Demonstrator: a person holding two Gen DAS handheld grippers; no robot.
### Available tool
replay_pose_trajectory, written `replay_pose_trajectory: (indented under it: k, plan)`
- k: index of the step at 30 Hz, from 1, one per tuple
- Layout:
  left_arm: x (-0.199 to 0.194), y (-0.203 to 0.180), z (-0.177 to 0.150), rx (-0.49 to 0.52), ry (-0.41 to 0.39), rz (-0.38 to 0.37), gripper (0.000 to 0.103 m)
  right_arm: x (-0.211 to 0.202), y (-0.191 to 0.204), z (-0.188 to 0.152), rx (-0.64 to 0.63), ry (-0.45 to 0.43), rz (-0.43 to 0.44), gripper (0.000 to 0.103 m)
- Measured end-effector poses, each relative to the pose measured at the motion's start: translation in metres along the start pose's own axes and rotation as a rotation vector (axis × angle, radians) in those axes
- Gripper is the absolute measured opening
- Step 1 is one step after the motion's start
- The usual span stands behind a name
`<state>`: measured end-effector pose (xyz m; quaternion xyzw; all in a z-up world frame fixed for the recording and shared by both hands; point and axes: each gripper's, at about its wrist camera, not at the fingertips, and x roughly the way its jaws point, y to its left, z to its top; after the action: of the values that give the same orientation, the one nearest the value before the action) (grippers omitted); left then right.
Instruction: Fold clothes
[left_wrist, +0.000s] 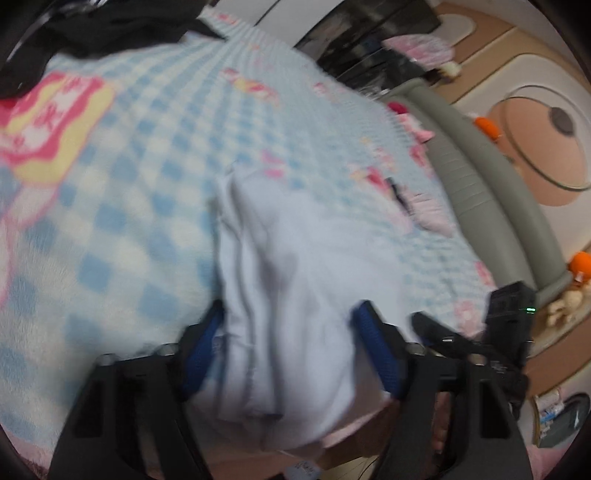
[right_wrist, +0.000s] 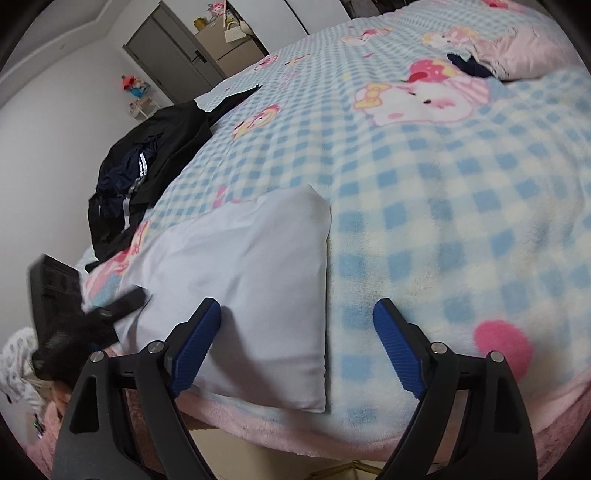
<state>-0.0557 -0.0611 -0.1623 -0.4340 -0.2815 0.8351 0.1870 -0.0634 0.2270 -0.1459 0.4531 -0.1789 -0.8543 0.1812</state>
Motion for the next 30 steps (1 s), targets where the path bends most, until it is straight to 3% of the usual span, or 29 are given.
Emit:
replay_pose_trajectory:
  k: [1, 2, 3, 7, 11, 18, 24, 25, 26, 30]
  plan:
    - [0.001, 0.001, 0.0, -0.01, 0.001, -0.006, 0.06, 0.0, 0.002, 0.0, -0.01, -0.003, 0.015, 0.08]
    - [0.001, 0.002, 0.0, -0.017, 0.003, -0.02, 0.058, -0.001, 0.005, 0.0, -0.021, -0.003, 0.04, 0.066]
    - [0.002, 0.002, 0.0, -0.019, 0.007, -0.024, 0.058, -0.001, 0.008, -0.001, -0.026, 0.002, 0.073, 0.059]
    - [0.009, 0.004, -0.002, -0.017, 0.044, -0.022, 0.062, 0.009, 0.005, -0.002, 0.01, 0.026, 0.07, 0.062]
    - [0.012, 0.015, -0.002, -0.093, 0.06, -0.073, 0.064, 0.016, -0.007, -0.003, 0.08, 0.046, 0.134, 0.064]
    - [0.016, 0.003, -0.006, -0.037, 0.028, -0.036, 0.072, 0.019, -0.008, -0.005, 0.078, 0.047, 0.15, 0.071]
    - [0.013, -0.012, -0.007, 0.035, 0.004, 0.038, 0.065, 0.023, -0.004, -0.005, 0.065, 0.046, 0.135, 0.075]
    - [0.011, -0.015, -0.007, 0.049, 0.002, 0.042, 0.062, 0.022, -0.003, -0.005, 0.061, 0.046, 0.134, 0.074]
    - [0.01, -0.017, -0.007, 0.063, -0.001, 0.042, 0.06, 0.02, -0.001, -0.005, 0.053, 0.044, 0.135, 0.066]
    - [0.013, -0.012, -0.006, 0.038, 0.023, 0.018, 0.062, 0.018, 0.004, -0.004, 0.035, 0.044, 0.128, 0.065]
